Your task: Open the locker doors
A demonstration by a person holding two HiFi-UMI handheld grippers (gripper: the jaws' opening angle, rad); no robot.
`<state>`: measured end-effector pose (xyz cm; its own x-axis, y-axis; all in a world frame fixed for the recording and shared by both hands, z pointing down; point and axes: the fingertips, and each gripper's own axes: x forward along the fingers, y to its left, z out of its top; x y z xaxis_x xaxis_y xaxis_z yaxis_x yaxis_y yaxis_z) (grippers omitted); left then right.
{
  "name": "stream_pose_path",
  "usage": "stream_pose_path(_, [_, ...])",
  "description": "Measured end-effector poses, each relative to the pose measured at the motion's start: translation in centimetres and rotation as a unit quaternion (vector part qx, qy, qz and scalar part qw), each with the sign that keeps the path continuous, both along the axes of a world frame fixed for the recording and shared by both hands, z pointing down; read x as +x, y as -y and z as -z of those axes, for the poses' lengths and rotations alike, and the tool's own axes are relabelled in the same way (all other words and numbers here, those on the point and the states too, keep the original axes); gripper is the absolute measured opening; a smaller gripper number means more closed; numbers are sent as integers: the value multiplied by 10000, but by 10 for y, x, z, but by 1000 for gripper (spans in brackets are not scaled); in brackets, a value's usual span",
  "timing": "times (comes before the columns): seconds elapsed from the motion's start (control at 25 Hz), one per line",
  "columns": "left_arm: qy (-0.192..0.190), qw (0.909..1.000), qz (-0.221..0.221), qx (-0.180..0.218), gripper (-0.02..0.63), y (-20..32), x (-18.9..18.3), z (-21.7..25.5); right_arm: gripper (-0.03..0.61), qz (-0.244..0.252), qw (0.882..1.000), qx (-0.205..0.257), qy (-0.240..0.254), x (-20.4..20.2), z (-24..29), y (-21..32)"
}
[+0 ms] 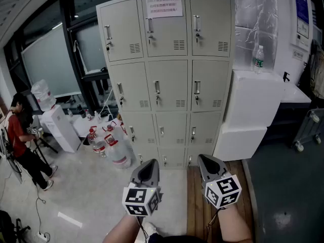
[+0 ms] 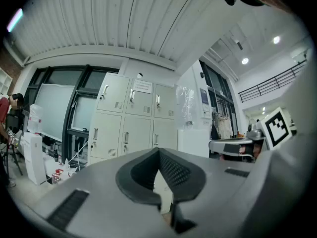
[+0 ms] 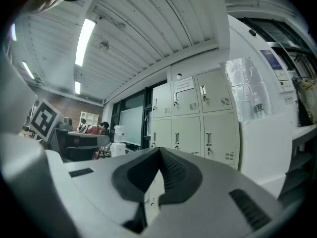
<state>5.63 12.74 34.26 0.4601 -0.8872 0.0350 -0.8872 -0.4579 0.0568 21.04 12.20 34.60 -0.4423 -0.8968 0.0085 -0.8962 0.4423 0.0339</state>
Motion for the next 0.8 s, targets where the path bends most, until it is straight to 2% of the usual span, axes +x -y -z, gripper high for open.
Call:
stream_pose_path(0.24, [-13, 9999, 88, 143, 0, 0, -5, -2, 0, 10, 10000, 10, -16, -3, -3, -2])
stream_pose_path(0.8, [54, 9998, 163, 108, 0, 6, -15, -2, 0, 58, 10000, 13, 50, -11, -2, 8])
